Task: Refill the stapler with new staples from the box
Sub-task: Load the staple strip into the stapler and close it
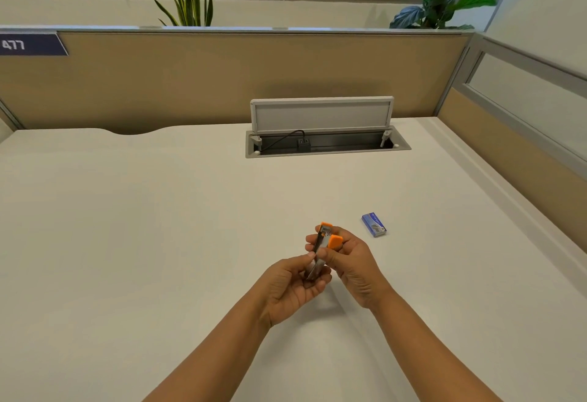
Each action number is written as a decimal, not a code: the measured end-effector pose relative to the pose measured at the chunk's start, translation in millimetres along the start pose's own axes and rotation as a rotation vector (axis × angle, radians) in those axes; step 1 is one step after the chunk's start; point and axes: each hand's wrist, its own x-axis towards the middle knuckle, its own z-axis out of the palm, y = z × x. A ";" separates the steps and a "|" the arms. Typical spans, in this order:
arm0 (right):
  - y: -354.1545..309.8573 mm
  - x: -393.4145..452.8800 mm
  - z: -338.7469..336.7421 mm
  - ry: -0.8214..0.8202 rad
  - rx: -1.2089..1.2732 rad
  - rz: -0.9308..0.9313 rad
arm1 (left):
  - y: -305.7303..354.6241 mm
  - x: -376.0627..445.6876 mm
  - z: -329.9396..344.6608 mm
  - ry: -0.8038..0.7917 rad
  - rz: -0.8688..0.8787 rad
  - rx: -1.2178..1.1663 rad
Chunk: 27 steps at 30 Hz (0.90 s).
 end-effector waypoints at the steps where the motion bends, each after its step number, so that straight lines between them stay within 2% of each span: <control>1: 0.4 0.6 1.5 0.031 -0.056 -0.015 | 0.5 0.0 0.8 0.002 0.002 0.011; 3: 2.4 2.5 4.7 0.139 -0.239 -0.059 | 0.2 0.3 1.0 0.034 0.029 0.089; 6: 3.7 4.5 7.4 0.314 -0.589 -0.117 | 0.1 1.6 -0.5 0.121 0.167 0.181; 10: 5.1 6.3 10.0 0.411 -0.954 -0.093 | 4.2 -0.7 1.5 0.110 0.332 0.259; 13: 6.6 9.8 14.8 0.406 -1.032 -0.083 | 4.8 0.5 4.3 0.206 0.442 0.454; 15: 7.3 11.2 17.0 0.400 -1.032 -0.083 | 5.9 3.7 4.5 0.283 0.491 0.465; 20: 11.8 10.4 17.9 0.361 -0.955 -0.063 | 13.6 11.1 2.9 0.353 0.478 0.417; 27: 20.2 8.0 11.5 0.361 -1.144 0.022 | 26.2 22.8 -6.1 0.369 0.407 0.385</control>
